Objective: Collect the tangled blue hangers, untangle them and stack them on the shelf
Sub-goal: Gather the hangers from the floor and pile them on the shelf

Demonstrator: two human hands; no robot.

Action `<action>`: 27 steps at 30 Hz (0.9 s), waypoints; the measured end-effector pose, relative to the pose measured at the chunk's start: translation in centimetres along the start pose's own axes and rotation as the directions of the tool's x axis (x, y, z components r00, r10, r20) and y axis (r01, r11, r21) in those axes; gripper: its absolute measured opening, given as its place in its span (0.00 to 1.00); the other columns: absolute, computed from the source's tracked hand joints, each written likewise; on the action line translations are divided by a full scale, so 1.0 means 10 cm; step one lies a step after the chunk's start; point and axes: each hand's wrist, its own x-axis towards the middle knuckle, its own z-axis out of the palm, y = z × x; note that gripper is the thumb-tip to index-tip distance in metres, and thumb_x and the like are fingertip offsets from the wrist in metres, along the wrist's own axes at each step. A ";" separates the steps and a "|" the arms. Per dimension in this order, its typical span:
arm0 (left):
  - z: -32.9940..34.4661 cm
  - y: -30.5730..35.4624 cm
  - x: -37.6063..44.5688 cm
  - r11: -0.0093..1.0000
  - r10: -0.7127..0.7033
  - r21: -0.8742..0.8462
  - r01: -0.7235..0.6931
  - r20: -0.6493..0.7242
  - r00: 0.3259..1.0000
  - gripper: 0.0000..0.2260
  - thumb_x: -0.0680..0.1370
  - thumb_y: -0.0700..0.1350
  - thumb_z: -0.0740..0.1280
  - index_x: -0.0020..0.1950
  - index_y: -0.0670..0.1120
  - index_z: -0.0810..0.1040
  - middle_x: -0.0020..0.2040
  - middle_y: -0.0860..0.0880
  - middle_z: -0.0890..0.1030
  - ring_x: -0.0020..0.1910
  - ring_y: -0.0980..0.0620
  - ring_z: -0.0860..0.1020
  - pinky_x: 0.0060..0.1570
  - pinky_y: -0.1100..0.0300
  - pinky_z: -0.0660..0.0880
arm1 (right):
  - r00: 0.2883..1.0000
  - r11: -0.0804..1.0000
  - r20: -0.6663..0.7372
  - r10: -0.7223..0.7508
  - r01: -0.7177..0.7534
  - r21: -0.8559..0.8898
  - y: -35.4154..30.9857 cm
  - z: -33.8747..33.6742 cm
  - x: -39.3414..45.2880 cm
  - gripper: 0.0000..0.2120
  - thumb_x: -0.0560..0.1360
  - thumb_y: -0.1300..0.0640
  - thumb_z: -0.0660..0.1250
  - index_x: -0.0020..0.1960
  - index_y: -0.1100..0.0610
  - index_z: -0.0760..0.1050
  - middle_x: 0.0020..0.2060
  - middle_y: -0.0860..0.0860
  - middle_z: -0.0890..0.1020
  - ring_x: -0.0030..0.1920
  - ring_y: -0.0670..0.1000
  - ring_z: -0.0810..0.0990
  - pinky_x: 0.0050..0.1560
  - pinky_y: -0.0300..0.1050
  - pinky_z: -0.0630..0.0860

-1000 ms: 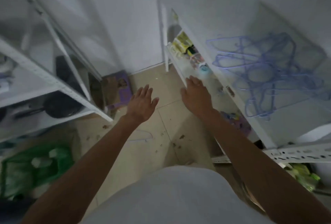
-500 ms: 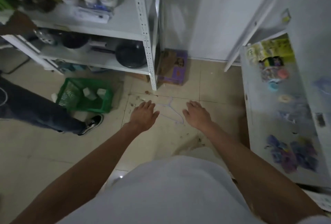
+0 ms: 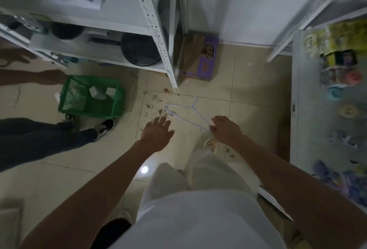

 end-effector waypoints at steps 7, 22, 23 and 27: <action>0.59 -0.09 1.64 0.959 -0.164 -0.225 0.173 0.059 0.985 0.24 0.84 0.51 0.59 0.78 0.44 0.66 0.78 0.42 0.68 0.77 0.41 0.66 0.71 0.43 0.68 | 0.996 1.000 0.090 0.005 -0.005 -0.001 0.58 0.65 1.37 0.20 0.85 0.53 0.57 0.74 0.59 0.69 0.74 0.55 0.71 0.75 0.56 0.67 0.65 0.56 0.76; 4.73 -0.59 5.37 0.291 -0.564 -0.711 0.640 0.413 0.715 0.24 0.76 0.61 0.67 0.53 0.40 0.85 0.49 0.41 0.88 0.51 0.42 0.86 0.59 0.52 0.81 | 0.993 0.993 -0.047 0.108 -0.110 -0.031 1.58 4.17 5.30 0.22 0.82 0.46 0.63 0.69 0.60 0.69 0.65 0.60 0.74 0.66 0.62 0.73 0.62 0.57 0.74; 4.93 -0.61 5.48 0.171 -0.576 -0.739 0.652 0.462 0.674 0.26 0.74 0.63 0.68 0.49 0.39 0.85 0.42 0.42 0.88 0.44 0.43 0.88 0.55 0.47 0.83 | 0.989 0.992 -0.077 0.126 -0.127 -0.012 1.63 4.30 5.44 0.22 0.82 0.44 0.63 0.68 0.59 0.70 0.65 0.60 0.74 0.65 0.61 0.74 0.61 0.58 0.75; 5.42 -0.60 5.69 0.188 -0.577 -0.731 0.656 0.458 0.676 0.28 0.71 0.65 0.65 0.49 0.40 0.82 0.44 0.41 0.87 0.45 0.40 0.87 0.52 0.43 0.84 | 0.965 0.989 -0.223 0.139 -0.122 0.089 1.74 4.68 5.78 0.18 0.84 0.44 0.58 0.59 0.59 0.75 0.58 0.60 0.77 0.57 0.63 0.78 0.52 0.59 0.73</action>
